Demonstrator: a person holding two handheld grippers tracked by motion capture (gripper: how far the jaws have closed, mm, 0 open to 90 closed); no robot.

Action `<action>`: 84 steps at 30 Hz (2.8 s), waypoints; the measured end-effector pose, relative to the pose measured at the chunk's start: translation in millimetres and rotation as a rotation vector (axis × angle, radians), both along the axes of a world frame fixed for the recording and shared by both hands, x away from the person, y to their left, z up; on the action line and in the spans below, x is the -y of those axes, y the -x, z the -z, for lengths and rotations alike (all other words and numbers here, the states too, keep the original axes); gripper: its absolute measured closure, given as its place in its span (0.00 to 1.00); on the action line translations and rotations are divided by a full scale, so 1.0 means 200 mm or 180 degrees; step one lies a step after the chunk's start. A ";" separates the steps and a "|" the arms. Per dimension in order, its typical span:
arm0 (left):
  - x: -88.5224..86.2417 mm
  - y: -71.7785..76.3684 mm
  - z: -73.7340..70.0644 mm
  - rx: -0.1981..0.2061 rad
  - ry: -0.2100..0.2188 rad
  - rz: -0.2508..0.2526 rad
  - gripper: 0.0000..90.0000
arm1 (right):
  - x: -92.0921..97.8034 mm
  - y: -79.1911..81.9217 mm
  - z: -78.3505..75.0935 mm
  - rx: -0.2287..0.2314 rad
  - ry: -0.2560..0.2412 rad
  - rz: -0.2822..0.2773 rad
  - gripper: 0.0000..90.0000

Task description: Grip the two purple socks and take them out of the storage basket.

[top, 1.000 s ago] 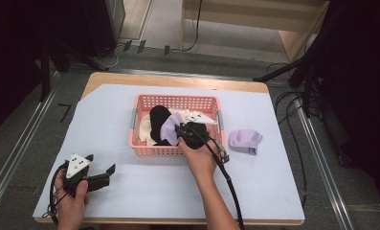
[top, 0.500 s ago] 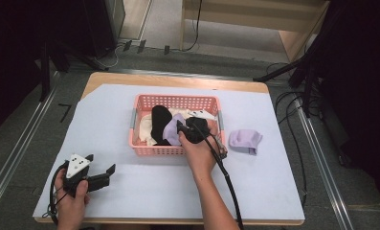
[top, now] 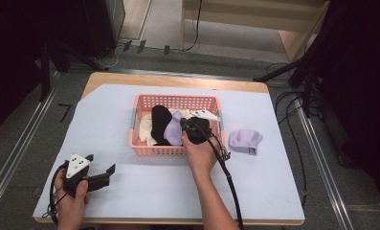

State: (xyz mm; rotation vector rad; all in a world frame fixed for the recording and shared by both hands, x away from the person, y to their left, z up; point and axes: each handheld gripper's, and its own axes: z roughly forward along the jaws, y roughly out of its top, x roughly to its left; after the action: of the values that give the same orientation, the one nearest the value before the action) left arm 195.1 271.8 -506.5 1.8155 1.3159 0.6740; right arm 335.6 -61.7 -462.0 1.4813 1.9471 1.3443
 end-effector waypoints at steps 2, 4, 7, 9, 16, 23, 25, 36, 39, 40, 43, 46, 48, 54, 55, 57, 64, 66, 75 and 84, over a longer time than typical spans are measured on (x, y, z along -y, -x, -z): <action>0.00 0.00 0.00 -0.0002 0.0000 0.0000 0.16 | 0.02 0.01 -0.02 0.0158 -0.0058 -0.0006 0.99; 0.00 0.00 0.00 0.0000 0.0001 -0.0001 0.16 | 0.03 0.03 -0.03 0.0317 -0.0102 -0.0012 0.99; 0.00 0.00 0.00 -0.0005 0.0001 0.0002 0.16 | 0.03 0.04 -0.04 0.0498 -0.0107 -0.0012 0.99; 0.00 0.00 0.00 -0.0004 0.0001 -0.0001 0.16 | 0.04 0.06 -0.05 0.0753 -0.0102 -0.0034 0.99; 0.00 0.00 0.00 0.0003 0.0012 -0.0002 0.16 | 0.05 0.10 -0.08 0.1211 -0.0156 -0.0173 0.99; 0.00 0.00 0.00 0.0011 0.0008 -0.0006 0.16 | 0.07 0.14 -0.14 0.1519 -0.0183 -0.0117 1.00; 0.00 0.00 0.00 0.0011 0.0006 -0.0007 0.16 | 0.09 0.15 -0.15 0.1609 -0.0155 -0.0076 1.00; 0.00 0.00 0.00 0.0010 0.0010 -0.0009 0.16 | 0.22 0.17 -0.18 0.1779 -0.0136 0.0143 1.00; 0.00 0.00 0.00 0.0008 0.0007 -0.0010 0.16 | 0.26 0.18 -0.18 0.1814 -0.0138 0.0211 1.00; 0.00 0.00 0.00 0.0013 0.0017 -0.0016 0.16 | 0.28 0.18 -0.18 0.1819 -0.0145 0.0257 1.00; 0.00 0.00 0.00 0.0013 0.0015 -0.0015 0.16 | 0.34 0.19 -0.18 0.1842 -0.0146 0.0338 1.00; 0.00 0.00 0.00 0.0011 0.0014 -0.0012 0.16 | 0.40 0.19 -0.18 0.1846 -0.0159 0.0434 1.00; 0.00 0.00 0.00 0.0011 0.0014 -0.0013 0.16 | 0.44 0.20 -0.17 0.1857 -0.0147 0.0499 1.00; 0.00 0.00 0.00 0.0014 0.0014 -0.0022 0.16 | 0.56 0.21 -0.17 0.1864 -0.0132 0.0648 1.00; 0.00 0.00 0.00 0.0014 0.0014 -0.0022 0.16 | 0.58 0.21 -0.16 0.1852 -0.0133 0.0674 1.00; 0.00 0.00 0.00 0.0003 -0.0001 -0.0010 0.16 | 0.62 0.22 -0.15 0.1827 -0.0118 0.0726 1.00; 0.00 0.00 0.00 0.0011 -0.0009 -0.0011 0.16 | 0.73 0.23 -0.08 0.1726 -0.0084 0.0898 1.00; 0.00 0.00 0.00 0.0010 -0.0010 -0.0012 0.16 | 0.78 0.23 -0.04 0.1679 -0.0050 0.0971 1.00; 0.00 0.00 0.00 0.0010 -0.0012 -0.0014 0.16 | 0.89 0.24 0.09 0.1451 0.0023 0.1134 1.00; 0.00 0.00 0.00 0.0015 -0.0015 -0.0017 0.16 | 0.99 0.29 0.20 0.1206 -0.0022 0.1289 0.91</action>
State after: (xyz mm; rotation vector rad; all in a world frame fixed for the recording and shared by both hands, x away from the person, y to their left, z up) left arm 194.9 271.1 -506.6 1.8137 1.3177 0.6845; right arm 278.0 -260.4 -501.1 1.4029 1.3273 1.3258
